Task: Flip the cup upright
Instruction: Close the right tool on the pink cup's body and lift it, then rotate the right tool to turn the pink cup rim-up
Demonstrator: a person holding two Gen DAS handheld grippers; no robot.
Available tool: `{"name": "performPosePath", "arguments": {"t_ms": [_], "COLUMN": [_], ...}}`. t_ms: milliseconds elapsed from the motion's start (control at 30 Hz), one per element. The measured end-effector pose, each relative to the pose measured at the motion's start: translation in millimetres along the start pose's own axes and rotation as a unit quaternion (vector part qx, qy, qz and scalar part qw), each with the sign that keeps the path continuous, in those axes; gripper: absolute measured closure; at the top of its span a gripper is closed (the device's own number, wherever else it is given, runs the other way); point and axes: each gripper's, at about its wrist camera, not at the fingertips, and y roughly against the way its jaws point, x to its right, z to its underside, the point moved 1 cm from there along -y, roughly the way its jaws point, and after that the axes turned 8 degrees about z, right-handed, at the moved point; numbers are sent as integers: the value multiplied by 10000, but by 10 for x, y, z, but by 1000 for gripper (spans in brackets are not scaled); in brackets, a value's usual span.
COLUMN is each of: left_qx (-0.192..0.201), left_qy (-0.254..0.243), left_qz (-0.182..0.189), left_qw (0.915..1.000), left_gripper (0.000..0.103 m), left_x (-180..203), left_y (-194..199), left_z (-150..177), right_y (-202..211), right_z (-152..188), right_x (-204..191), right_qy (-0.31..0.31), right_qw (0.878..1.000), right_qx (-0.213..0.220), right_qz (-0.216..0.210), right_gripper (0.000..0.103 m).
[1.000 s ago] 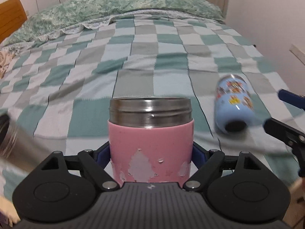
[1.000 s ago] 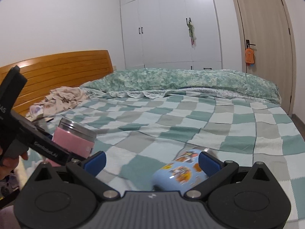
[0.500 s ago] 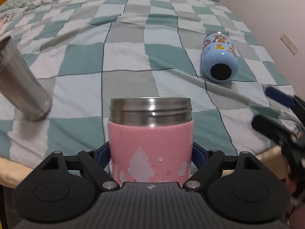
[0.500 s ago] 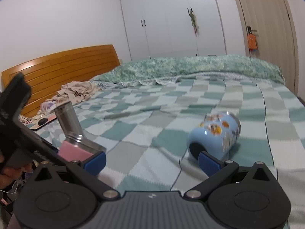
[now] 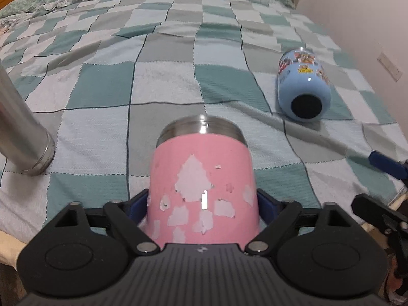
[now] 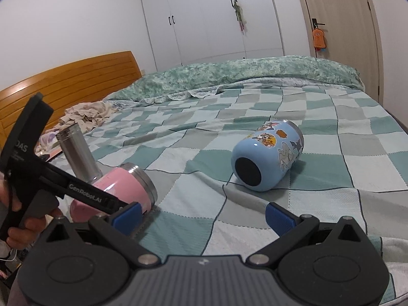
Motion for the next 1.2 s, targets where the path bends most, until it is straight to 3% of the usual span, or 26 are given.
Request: {"name": "performPosePath", "arguments": {"t_ms": [167,367,667,1000,1133,1200], "left_qx": [752,1432,2020,2299,2326,2340], "left_qy": [-73,-236,-144,-5,-15,-16], "left_qz": [240,-68,-428,-584,-618,-613], "left_qw": [9968,9894,9784,9714,9706,9703], "left_gripper": [0,0,0,0,0,0], "left_x": [-114,-413,-1042,-1496,-1599,-1638], "left_y": [407,859,1231,1305,1313,1315], "left_z": [54,235,573,790,870,904], "right_y": [-39,-230,-781,-1222,-1350,-1379], "right_z": [-84,-221,-322,-326,-248,-212], "right_x": [-164,-531,-948,-1141,-1120,-1105], "right_qy": [13,-1,-649,-1262,-1599,-1827], "right_qw": [10000,9993,9896,9730,9639,9592], "right_qx": [-59,-292,-1242,-1918,-2120,-2145], "right_qz": [-33,-243,-330,-224,-183,-227], "right_gripper": [0,0,0,0,12,12]}}
